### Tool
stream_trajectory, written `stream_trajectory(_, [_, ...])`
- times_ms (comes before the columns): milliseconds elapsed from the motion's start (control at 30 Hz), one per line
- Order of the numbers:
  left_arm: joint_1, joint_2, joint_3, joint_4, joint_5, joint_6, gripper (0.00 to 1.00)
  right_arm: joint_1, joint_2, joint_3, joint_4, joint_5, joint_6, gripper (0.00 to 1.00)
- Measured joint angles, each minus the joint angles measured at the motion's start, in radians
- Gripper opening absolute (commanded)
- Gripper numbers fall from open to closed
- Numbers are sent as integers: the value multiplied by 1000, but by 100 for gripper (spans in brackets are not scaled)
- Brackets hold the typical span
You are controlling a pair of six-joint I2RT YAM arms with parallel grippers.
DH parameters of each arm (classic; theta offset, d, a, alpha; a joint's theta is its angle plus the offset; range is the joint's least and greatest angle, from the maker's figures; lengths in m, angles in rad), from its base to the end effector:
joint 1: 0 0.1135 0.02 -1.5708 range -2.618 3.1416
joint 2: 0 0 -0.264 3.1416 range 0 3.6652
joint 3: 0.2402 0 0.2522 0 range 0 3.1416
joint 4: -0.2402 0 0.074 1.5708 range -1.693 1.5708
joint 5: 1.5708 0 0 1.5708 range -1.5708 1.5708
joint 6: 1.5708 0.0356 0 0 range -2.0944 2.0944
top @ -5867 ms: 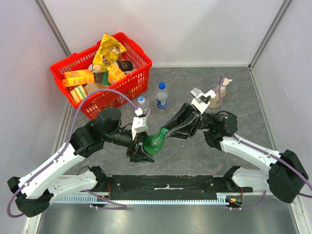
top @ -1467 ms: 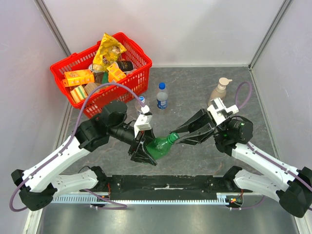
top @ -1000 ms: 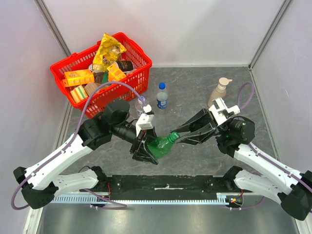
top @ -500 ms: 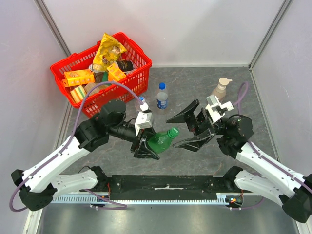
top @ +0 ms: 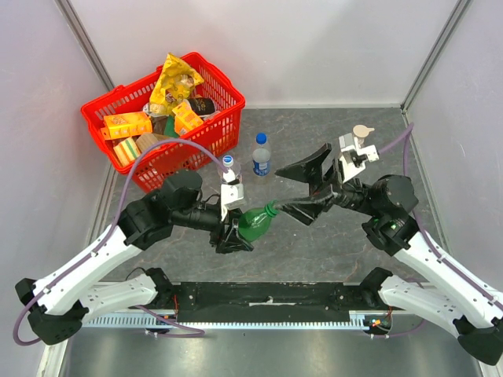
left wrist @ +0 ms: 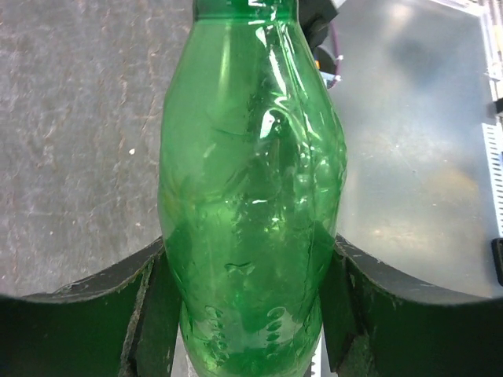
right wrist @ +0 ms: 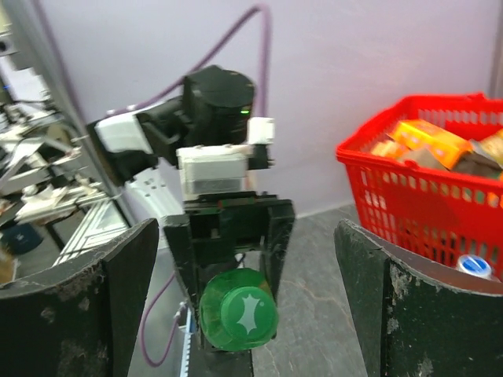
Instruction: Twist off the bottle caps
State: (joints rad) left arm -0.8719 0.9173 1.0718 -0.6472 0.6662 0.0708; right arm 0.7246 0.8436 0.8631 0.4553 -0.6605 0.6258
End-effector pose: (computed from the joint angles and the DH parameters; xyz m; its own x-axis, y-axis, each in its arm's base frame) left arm 0.1004 -0.1536 0.3718 -0.2362 0.3675 -0.8995 0.9713 0.0631 -0.2293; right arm 0.1196 0.1350 0.4222 -0.2685 0.3801 -0.8851 -0.9559 0.0086 0.2936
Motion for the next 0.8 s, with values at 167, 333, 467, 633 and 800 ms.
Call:
stream_trajectory(167, [0, 1, -19, -11, -89, 2, 34, 0, 16, 26, -163, 177, -21, 98])
stream_trajectory(333, [0, 10, -25, -11, -224, 2, 32, 0, 56, 31, -264, 305, -13, 98])
stream_trajectory(467, [0, 20, -37, -12, -351, 2, 32, 0, 84, 32, -311, 373, 3, 98])
stream_trajectory(633, [0, 23, -52, -8, -475, 2, 32, 0, 134, 39, -333, 414, 40, 98])
stream_trajectory(800, [0, 23, -98, 6, -608, 2, 32, 0, 192, 39, -345, 422, 76, 96])
